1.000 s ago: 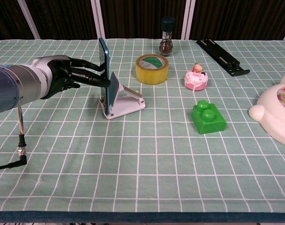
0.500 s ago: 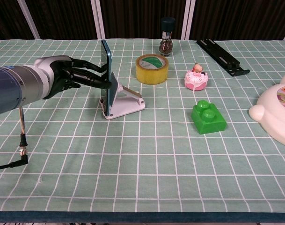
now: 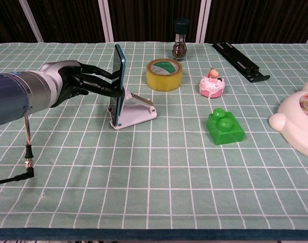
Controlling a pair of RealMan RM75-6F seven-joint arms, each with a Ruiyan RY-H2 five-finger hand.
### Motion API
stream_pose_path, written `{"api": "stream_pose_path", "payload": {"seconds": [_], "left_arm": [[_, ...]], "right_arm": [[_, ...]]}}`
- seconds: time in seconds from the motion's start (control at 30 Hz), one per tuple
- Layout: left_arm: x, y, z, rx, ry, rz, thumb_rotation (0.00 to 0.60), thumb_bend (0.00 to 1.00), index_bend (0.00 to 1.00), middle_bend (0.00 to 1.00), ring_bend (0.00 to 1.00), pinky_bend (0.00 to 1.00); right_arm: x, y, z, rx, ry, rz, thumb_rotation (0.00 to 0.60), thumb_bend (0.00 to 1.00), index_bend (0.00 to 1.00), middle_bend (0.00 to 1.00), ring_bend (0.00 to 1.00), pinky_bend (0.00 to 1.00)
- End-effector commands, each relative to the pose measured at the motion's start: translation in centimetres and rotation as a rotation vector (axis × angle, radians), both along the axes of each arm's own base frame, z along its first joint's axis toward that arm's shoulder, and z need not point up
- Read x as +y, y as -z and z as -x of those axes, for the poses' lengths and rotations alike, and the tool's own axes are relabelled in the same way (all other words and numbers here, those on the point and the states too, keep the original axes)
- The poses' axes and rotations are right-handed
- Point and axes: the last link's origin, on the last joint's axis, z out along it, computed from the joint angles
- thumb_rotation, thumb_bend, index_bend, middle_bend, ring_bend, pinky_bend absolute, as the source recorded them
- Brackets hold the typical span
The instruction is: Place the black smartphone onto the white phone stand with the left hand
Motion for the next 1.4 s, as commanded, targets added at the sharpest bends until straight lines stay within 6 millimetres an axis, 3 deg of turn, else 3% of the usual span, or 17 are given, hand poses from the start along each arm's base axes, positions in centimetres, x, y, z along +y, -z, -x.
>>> {"api": "stream_pose_path", "payload": {"seconds": [0.03, 0.43, 1.03, 1.4], "left_arm": [[-0.03, 0.02, -0.02, 0.001, 0.001, 0.002, 0.6, 0.31, 0.41, 0.46, 0.09, 0.0], [-0.16, 0.06, -0.09, 0.002, 0.018, 0.009, 0.6, 0.3, 0.31, 0.33, 0.04, 0.0], [0.01, -0.06, -0.14, 0.003, 0.024, -0.001, 0.6, 0.3, 0.28, 0.3, 0.04, 0.0], [-0.06, 0.04, -0.2, 0.016, 0.045, 0.008, 0.6, 0.28, 0.23, 0.22, 0.0, 0.0]], "right_arm": [[0.01, 0.0, 0.0, 0.0, 0.0, 0.0, 0.6, 0.36, 0.06, 0.0, 0.0, 0.15], [0.02, 0.0, 0.0, 0.001, -0.001, -0.001, 0.6, 0.36, 0.06, 0.0, 0.0, 0.15], [0.03, 0.0, 0.03, 0.0, -0.002, -0.001, 0.6, 0.36, 0.06, 0.0, 0.0, 0.15], [0.03, 0.0, 0.04, 0.0, -0.002, -0.001, 0.6, 0.36, 0.06, 0.0, 0.0, 0.15]]}}
